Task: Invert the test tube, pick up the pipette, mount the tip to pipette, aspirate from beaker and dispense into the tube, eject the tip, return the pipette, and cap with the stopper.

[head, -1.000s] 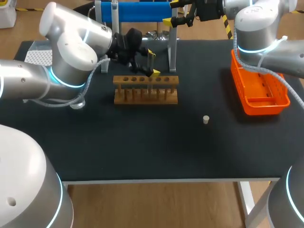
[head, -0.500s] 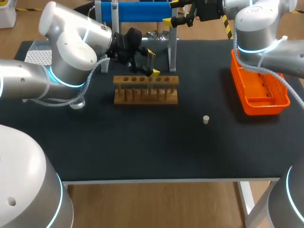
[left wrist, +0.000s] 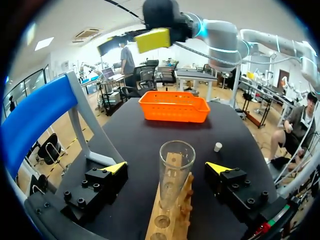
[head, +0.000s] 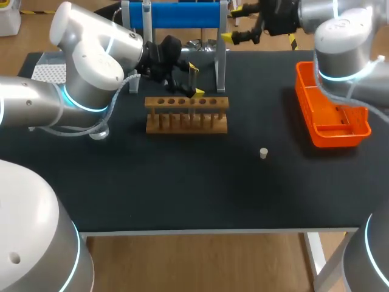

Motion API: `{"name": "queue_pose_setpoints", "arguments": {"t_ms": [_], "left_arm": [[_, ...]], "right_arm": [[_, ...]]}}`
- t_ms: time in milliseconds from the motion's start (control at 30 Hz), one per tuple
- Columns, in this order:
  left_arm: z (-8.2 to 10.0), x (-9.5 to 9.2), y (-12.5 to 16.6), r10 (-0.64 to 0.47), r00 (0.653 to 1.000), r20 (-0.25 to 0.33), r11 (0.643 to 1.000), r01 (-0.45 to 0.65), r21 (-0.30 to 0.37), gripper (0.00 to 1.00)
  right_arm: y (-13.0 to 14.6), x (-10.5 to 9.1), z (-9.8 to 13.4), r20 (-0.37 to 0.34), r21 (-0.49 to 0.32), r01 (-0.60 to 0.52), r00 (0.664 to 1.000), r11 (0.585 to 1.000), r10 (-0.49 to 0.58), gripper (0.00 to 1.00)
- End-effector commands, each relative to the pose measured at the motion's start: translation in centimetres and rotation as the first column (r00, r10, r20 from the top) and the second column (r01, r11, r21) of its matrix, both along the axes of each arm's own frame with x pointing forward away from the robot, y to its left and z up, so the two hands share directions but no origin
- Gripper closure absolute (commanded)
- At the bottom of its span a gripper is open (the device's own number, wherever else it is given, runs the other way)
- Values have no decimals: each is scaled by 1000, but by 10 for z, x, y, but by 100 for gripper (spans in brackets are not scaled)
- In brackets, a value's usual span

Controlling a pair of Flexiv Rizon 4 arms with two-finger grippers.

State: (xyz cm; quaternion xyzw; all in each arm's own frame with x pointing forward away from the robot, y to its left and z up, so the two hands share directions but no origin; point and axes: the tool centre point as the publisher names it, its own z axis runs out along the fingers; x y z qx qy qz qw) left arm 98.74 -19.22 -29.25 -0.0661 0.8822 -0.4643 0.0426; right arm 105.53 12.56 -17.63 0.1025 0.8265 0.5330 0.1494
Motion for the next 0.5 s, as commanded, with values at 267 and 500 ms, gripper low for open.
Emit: {"name": "queue_pose_setpoints", "arguments": {"t_ms": [267,500], "left_arm": [[1,1,0,-2,1000,-3,1000,2,3,0],[1,1,0,-2,1000,-3,1000,2,3,0]], "right_arm": [[-81,-115,-15,9,-2,93,996,996,-93,0],[-102,-156,-46,-26,1,115,993,993,-115,0]]}}
